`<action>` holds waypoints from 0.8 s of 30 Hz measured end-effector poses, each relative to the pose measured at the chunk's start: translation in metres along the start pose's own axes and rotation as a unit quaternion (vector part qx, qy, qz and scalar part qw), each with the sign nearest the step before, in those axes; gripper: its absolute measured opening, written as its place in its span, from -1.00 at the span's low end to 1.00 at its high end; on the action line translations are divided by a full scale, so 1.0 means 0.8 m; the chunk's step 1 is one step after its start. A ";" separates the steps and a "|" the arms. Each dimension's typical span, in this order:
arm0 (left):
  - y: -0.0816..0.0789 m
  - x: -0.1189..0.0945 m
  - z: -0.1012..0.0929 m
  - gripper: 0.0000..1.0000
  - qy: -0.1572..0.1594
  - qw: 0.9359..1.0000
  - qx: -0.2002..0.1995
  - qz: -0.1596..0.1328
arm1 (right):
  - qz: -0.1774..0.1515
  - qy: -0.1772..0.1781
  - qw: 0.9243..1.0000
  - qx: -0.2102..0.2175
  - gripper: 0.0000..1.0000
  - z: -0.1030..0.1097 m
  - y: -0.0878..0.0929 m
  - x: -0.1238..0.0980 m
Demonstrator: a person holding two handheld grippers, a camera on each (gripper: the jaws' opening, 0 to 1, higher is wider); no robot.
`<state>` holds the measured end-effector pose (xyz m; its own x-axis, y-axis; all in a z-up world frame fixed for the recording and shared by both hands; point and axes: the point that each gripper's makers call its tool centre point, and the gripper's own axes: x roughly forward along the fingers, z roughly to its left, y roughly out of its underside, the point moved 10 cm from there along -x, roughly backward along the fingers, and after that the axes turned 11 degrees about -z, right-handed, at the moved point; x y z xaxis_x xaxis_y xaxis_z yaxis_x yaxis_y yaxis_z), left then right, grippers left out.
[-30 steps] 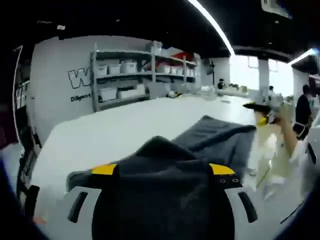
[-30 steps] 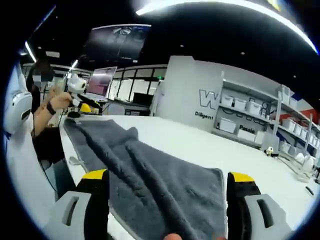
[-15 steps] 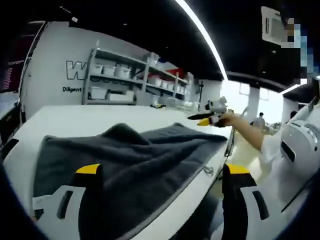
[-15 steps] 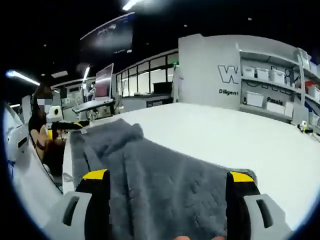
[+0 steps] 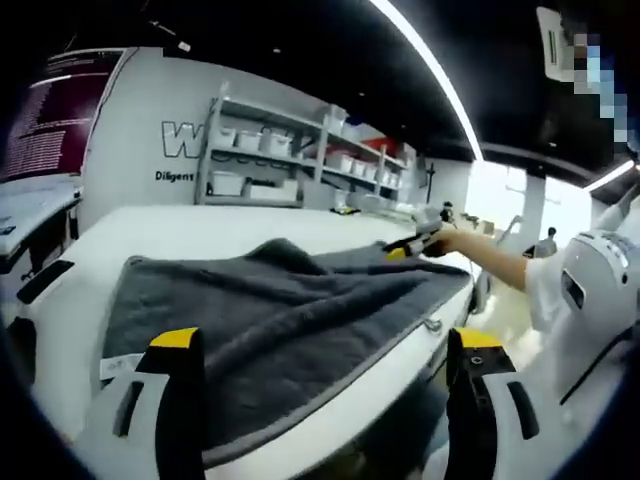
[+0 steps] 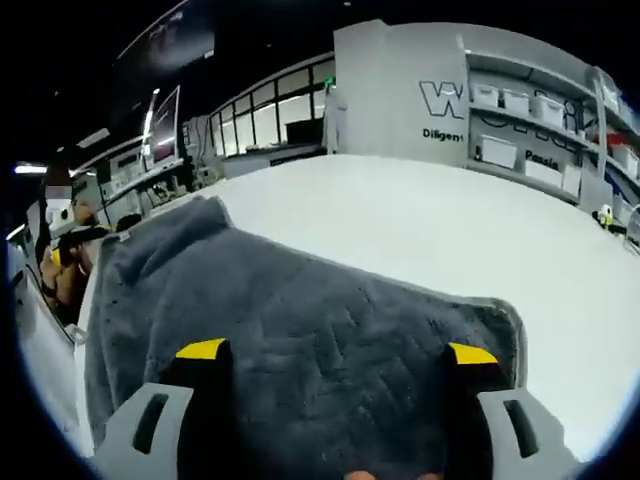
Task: Open the folded towel by lifting each exposed corner and separating the folded layers until the towel lies flat within the target outline without major curled edges
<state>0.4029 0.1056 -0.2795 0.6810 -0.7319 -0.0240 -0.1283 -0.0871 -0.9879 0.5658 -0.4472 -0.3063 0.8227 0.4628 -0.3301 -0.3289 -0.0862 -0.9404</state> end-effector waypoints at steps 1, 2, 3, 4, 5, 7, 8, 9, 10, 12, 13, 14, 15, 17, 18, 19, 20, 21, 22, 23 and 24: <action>0.001 0.001 0.000 0.98 0.001 1.000 0.001 0.002 | -0.001 0.001 1.000 0.002 0.75 -0.005 -0.001 0.001; 0.002 0.004 0.000 0.98 0.003 1.000 0.003 0.007 | 0.001 0.007 1.000 0.003 0.76 -0.015 -0.003 0.002; 0.003 0.005 0.000 0.98 0.004 1.000 0.004 0.009 | 0.001 0.017 1.000 0.004 0.78 -0.020 -0.004 0.003; 0.004 0.007 0.002 0.98 0.004 1.000 0.003 0.013 | 0.005 0.030 1.000 0.002 0.80 -0.029 -0.005 0.005; 0.004 0.008 0.003 0.98 0.003 1.000 0.002 0.016 | 0.012 0.034 0.999 -0.008 0.81 -0.037 -0.005 0.009; 0.004 0.011 0.005 0.98 0.002 1.000 0.002 0.018 | 0.019 0.040 0.999 -0.027 0.73 -0.049 -0.005 0.011; 0.004 0.011 0.005 0.98 0.001 1.000 0.002 0.018 | 0.018 0.042 0.999 -0.028 0.71 -0.051 -0.005 0.012; 0.004 0.013 0.006 0.98 0.000 1.000 0.001 0.019 | 0.015 0.043 0.999 -0.029 0.72 -0.060 -0.006 0.016; 0.004 0.014 0.005 0.98 0.000 1.000 0.001 0.020 | 0.012 0.044 0.999 -0.029 0.72 -0.064 -0.007 0.018; 0.004 0.015 0.006 0.98 -0.001 1.000 0.000 0.021 | 0.008 0.044 0.999 -0.029 0.74 -0.072 -0.009 0.024; 0.004 0.015 0.006 0.98 -0.001 1.000 0.000 0.022 | 0.005 0.044 0.999 -0.030 0.75 -0.075 -0.009 0.027; 0.004 0.016 0.006 0.98 -0.002 1.000 -0.001 0.023 | 0.003 0.044 0.999 -0.030 0.76 -0.078 -0.010 0.030; 0.004 0.017 0.007 0.98 -0.004 1.000 -0.001 0.023 | 0.001 0.044 0.999 -0.032 0.78 -0.081 -0.010 0.032; 0.004 0.017 0.007 0.98 -0.005 1.000 -0.001 0.026 | -0.001 0.044 0.999 -0.032 0.79 -0.084 -0.012 0.034; 0.004 0.018 0.006 0.98 -0.005 1.000 0.001 0.027 | 0.000 0.045 0.998 -0.033 0.82 -0.084 -0.012 0.034; 0.004 0.018 0.007 0.98 -0.005 1.000 0.001 0.026 | 0.002 0.047 0.998 -0.036 0.87 -0.084 -0.013 0.033; 0.004 0.018 0.007 0.98 -0.005 1.000 0.000 0.026 | 0.002 0.052 0.998 -0.039 0.93 -0.083 -0.014 0.030; 0.004 0.018 0.007 0.98 -0.005 1.000 0.000 0.026 | 0.002 0.055 0.998 -0.040 0.99 -0.083 -0.014 0.029; 0.004 0.017 0.007 0.98 -0.004 1.000 -0.001 0.025 | -0.003 0.069 0.997 -0.046 0.98 -0.081 -0.017 0.018; 0.005 0.017 0.008 0.98 -0.003 1.000 -0.001 0.025 | -0.015 0.070 0.996 -0.053 0.99 -0.077 -0.021 0.009; 0.005 0.017 0.008 0.98 -0.003 1.000 -0.002 0.025 | -0.026 0.072 0.995 -0.056 0.99 -0.073 -0.025 0.002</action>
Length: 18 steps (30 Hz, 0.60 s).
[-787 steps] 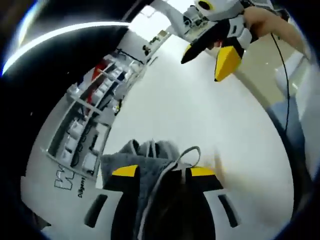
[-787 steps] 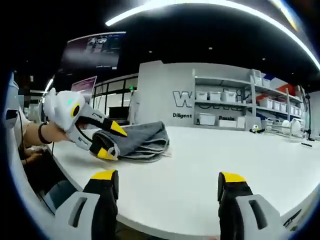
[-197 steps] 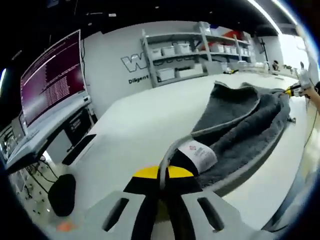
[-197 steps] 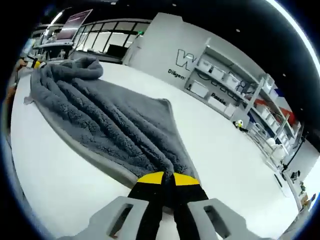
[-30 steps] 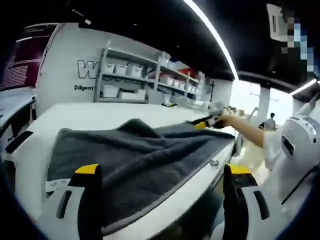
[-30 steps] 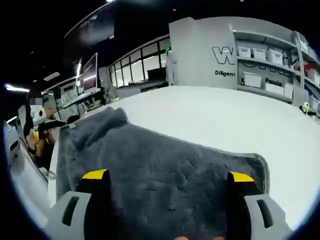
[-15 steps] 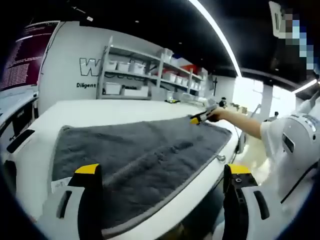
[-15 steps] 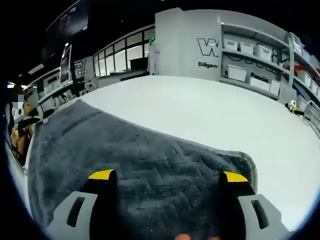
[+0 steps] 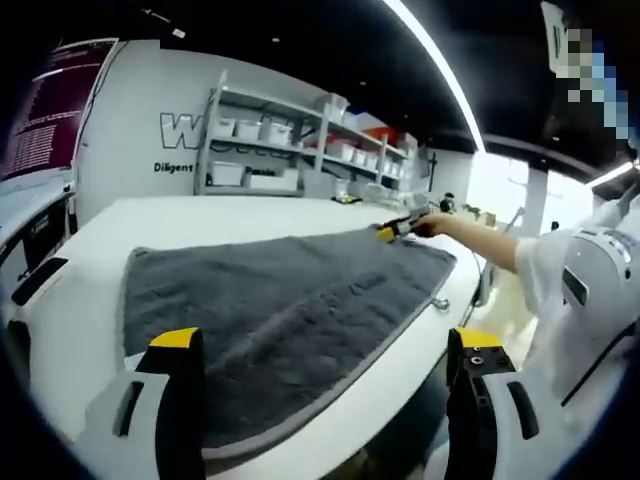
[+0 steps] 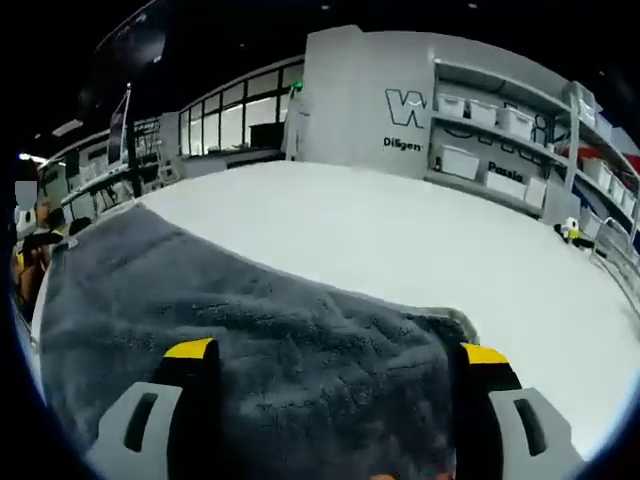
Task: Open the folded towel by lifting each exposed corner and separating the folded layers until the towel lies flat within the target outline without major curled edges
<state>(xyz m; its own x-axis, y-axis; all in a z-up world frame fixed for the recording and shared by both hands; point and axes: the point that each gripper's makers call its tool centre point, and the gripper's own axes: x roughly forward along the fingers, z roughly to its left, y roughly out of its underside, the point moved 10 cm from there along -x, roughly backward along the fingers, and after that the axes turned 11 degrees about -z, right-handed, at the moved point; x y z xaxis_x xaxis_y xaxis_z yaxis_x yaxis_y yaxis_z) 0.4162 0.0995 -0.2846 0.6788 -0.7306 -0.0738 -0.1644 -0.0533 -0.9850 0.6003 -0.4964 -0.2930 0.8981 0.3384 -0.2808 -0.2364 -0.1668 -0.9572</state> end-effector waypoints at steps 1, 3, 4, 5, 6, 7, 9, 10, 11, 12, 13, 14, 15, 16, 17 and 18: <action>0.000 0.000 0.001 0.98 0.000 1.000 0.000 0.000 | -0.002 0.001 1.000 0.000 0.99 0.000 -0.001 -0.001; 0.001 -0.001 0.002 0.98 -0.001 1.000 -0.001 0.000 | -0.007 0.003 1.000 -0.001 0.99 0.001 -0.003 -0.004; 0.002 -0.001 0.003 0.98 -0.001 1.000 -0.002 0.001 | -0.054 -0.005 0.999 -0.005 0.99 0.011 -0.025 -0.034; 0.003 -0.002 0.006 0.98 -0.006 1.000 0.001 0.004 | -0.093 -0.023 0.995 -0.038 0.99 0.034 -0.050 -0.079; 0.004 -0.003 0.008 0.98 -0.011 1.000 0.006 0.008 | -0.099 -0.022 0.993 -0.055 0.99 0.041 -0.056 -0.097; 0.003 -0.004 0.009 0.98 -0.012 1.000 0.007 0.009 | -0.102 -0.021 0.991 -0.081 0.99 0.055 -0.062 -0.122; 0.001 -0.006 0.010 0.98 -0.012 1.000 0.013 0.008 | -0.113 0.000 0.987 -0.113 0.99 0.076 -0.066 -0.159; 0.000 -0.008 0.009 0.98 -0.013 1.000 0.016 0.007 | -0.117 0.002 0.986 -0.118 0.99 0.084 -0.066 -0.171; -0.003 -0.009 0.009 0.98 -0.015 1.000 0.021 0.007 | -0.119 0.003 0.986 -0.116 0.99 0.093 -0.064 -0.182; -0.004 -0.011 0.009 0.98 -0.017 1.000 0.025 0.007 | -0.121 0.003 0.986 -0.112 0.99 0.108 -0.060 -0.204; -0.005 -0.013 0.010 0.98 -0.023 0.999 0.033 0.009 | -0.126 0.006 0.986 -0.107 0.99 0.119 -0.056 -0.219; -0.006 -0.015 0.011 0.98 -0.027 0.999 0.037 0.011 | -0.130 0.008 0.986 -0.105 0.99 0.130 -0.050 -0.233; -0.006 -0.017 0.011 0.98 -0.032 0.998 0.043 0.014 | -0.130 0.012 0.986 -0.107 0.99 0.141 -0.043 -0.245; -0.006 -0.020 0.012 0.98 -0.036 0.998 0.048 0.016 | -0.125 0.026 0.986 -0.107 0.99 0.149 -0.036 -0.258; -0.006 -0.023 0.013 0.98 -0.039 0.998 0.050 0.018 | -0.118 0.047 0.986 -0.108 0.99 0.158 -0.025 -0.273; -0.006 -0.026 0.014 0.98 -0.042 0.998 0.051 0.019 | -0.111 0.055 0.986 -0.109 0.99 0.161 -0.019 -0.279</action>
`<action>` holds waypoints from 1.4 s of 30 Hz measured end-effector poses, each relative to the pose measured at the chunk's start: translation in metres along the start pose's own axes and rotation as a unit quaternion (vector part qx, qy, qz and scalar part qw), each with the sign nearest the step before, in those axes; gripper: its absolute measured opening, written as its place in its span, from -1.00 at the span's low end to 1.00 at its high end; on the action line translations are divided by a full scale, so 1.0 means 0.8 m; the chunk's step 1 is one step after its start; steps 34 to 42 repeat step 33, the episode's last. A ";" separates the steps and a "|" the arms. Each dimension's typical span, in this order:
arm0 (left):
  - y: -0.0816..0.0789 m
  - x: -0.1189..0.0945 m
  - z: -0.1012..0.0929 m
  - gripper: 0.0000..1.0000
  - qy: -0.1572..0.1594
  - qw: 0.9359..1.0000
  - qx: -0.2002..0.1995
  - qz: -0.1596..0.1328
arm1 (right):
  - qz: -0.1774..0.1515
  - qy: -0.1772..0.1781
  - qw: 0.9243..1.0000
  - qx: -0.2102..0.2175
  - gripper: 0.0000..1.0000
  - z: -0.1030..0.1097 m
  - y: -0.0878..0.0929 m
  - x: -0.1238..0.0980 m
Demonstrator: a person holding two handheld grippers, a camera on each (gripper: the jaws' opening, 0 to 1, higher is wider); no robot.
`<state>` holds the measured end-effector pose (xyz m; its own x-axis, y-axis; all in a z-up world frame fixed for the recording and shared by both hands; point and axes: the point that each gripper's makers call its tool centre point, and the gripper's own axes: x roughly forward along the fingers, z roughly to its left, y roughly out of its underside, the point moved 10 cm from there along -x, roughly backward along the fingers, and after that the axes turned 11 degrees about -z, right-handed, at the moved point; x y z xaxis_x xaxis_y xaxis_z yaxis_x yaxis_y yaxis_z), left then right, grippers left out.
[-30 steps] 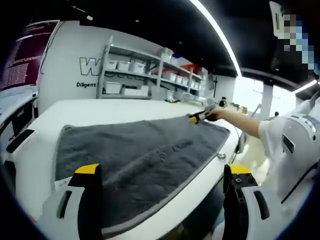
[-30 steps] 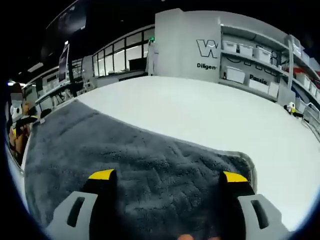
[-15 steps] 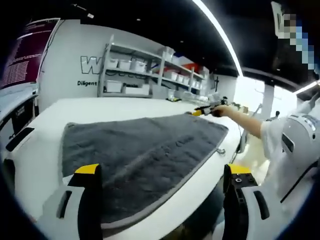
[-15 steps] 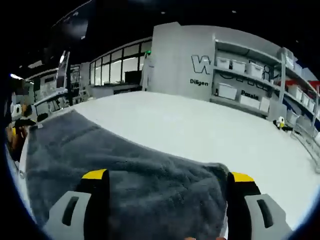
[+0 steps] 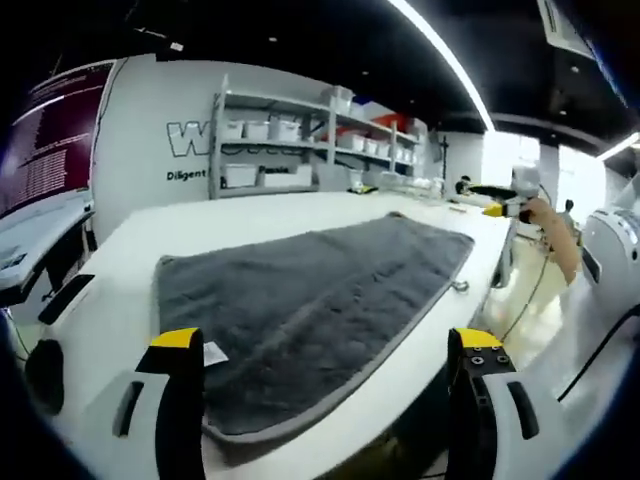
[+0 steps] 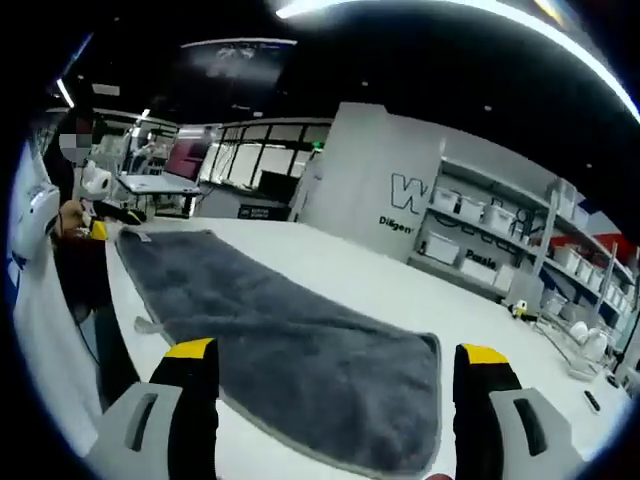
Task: Open the folded towel by lifting each exposed corner and separating the folded layers until the towel lies flat within the target outline without major curled edges
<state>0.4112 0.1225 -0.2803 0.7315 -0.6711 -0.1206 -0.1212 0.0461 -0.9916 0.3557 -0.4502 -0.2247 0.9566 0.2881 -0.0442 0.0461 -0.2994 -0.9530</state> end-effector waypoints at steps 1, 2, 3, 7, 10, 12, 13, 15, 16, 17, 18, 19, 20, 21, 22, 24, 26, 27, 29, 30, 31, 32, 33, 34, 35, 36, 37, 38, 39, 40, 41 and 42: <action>0.001 -0.003 0.002 0.98 -0.002 1.000 0.000 0.001 | 0.015 0.013 1.000 -0.001 0.99 0.009 0.007 -0.015; 0.001 -0.005 0.003 0.98 -0.004 1.000 0.000 0.000 | 0.020 0.027 0.999 0.001 0.99 0.013 0.013 -0.024; 0.002 -0.008 0.004 0.98 -0.006 1.000 -0.002 0.000 | 0.017 0.042 0.999 0.008 0.99 0.017 0.017 -0.033; 0.009 -0.017 0.008 0.98 -0.018 1.000 -0.002 0.005 | 0.015 0.081 0.995 0.052 0.99 0.027 0.038 -0.056; 0.015 -0.021 0.009 0.98 -0.026 1.000 -0.005 0.007 | 0.016 0.085 0.994 0.066 0.99 0.034 0.049 -0.059; 0.018 -0.021 0.010 0.98 -0.028 1.000 -0.005 0.008 | 0.022 0.091 0.993 0.076 0.99 0.039 0.054 -0.058; 0.018 -0.021 0.010 0.98 -0.028 1.000 -0.006 0.008 | 0.024 0.096 0.992 0.078 0.99 0.041 0.055 -0.058; 0.023 -0.023 0.010 0.98 -0.026 1.000 -0.013 0.004 | 0.020 0.123 0.988 0.093 0.99 0.043 0.057 -0.058; 0.023 -0.024 0.010 0.98 -0.025 1.000 -0.014 0.004 | 0.014 0.132 0.986 0.099 0.99 0.043 0.057 -0.057; 0.026 -0.026 0.010 0.98 -0.024 1.000 -0.017 0.005 | 0.008 0.142 0.984 0.104 0.99 0.043 0.057 -0.056; 0.028 -0.029 0.010 0.98 -0.024 1.000 -0.018 0.006 | 0.006 0.145 0.984 0.105 0.99 0.045 0.058 -0.055; 0.030 -0.031 0.011 0.98 -0.023 1.000 -0.019 0.008 | 0.005 0.146 0.984 0.107 0.99 0.046 0.059 -0.053; 0.031 -0.033 0.011 0.98 -0.022 0.999 -0.020 0.010 | 0.005 0.145 0.983 0.110 0.99 0.048 0.059 -0.050; 0.033 -0.036 0.012 0.98 -0.022 0.999 -0.021 0.012 | 0.004 0.140 0.984 0.112 0.99 0.050 0.059 -0.048; 0.034 -0.037 0.014 0.98 -0.022 0.999 -0.022 0.015 | 0.005 0.137 0.984 0.114 0.99 0.051 0.059 -0.046; 0.036 -0.040 0.018 0.98 -0.023 0.999 -0.023 0.022 | 0.006 0.138 0.984 0.114 0.99 0.053 0.058 -0.044; 0.036 -0.042 0.020 0.98 -0.024 0.999 -0.022 0.023 | 0.008 0.138 0.984 0.113 0.99 0.054 0.058 -0.044; 0.036 -0.042 0.021 0.98 -0.024 0.999 -0.023 0.023 | 0.008 0.138 0.984 0.114 0.99 0.054 0.058 -0.043; 0.035 -0.041 0.023 0.98 -0.026 0.999 -0.023 0.020 | 0.016 0.137 0.984 0.114 0.99 0.055 0.060 -0.042; 0.035 -0.039 0.023 0.98 -0.027 0.999 -0.023 0.020 | 0.019 0.137 0.984 0.113 0.99 0.055 0.061 -0.043; 0.035 -0.039 0.024 0.98 -0.027 0.999 -0.023 0.020 | 0.022 0.137 0.984 0.113 0.99 0.055 0.062 -0.043; 0.035 -0.037 0.024 0.98 -0.028 0.999 -0.022 0.020 | 0.026 0.136 0.984 0.113 0.99 0.055 0.064 -0.043; 0.035 -0.037 0.024 0.98 -0.029 0.999 -0.022 0.020 | 0.028 0.135 0.984 0.114 0.99 0.055 0.065 -0.044; 0.035 -0.037 0.024 0.98 -0.029 0.999 -0.022 0.020 | 0.028 0.135 0.984 0.114 0.99 0.055 0.065 -0.044; 0.035 -0.037 0.024 0.98 -0.029 0.999 -0.022 0.020 | 0.028 0.135 0.984 0.114 0.99 0.055 0.065 -0.044; 0.035 -0.037 0.024 0.98 -0.029 0.999 -0.022 0.020 | 0.028 0.135 0.984 0.114 0.99 0.055 0.065 -0.044; 0.035 -0.037 0.024 0.98 -0.029 0.999 -0.022 0.020 | 0.028 0.135 0.984 0.114 0.99 0.055 0.065 -0.044; 0.035 -0.037 0.024 0.98 -0.029 0.999 -0.022 0.020 | 0.028 0.135 0.984 0.114 0.99 0.055 0.065 -0.044; 0.035 -0.037 0.024 0.98 -0.029 0.999 -0.022 0.020 | 0.028 0.135 0.984 0.114 0.99 0.055 0.065 -0.044; 0.035 -0.037 0.024 0.98 -0.029 0.999 -0.022 0.020 | 0.028 0.135 0.984 0.114 0.99 0.055 0.065 -0.044; 0.035 -0.037 0.024 0.98 -0.029 0.999 -0.022 0.020 | 0.028 0.135 0.984 0.114 0.99 0.055 0.065 -0.044; 0.035 -0.037 0.024 0.98 -0.029 0.999 -0.022 0.020 | 0.028 0.135 0.984 0.114 0.99 0.055 0.065 -0.044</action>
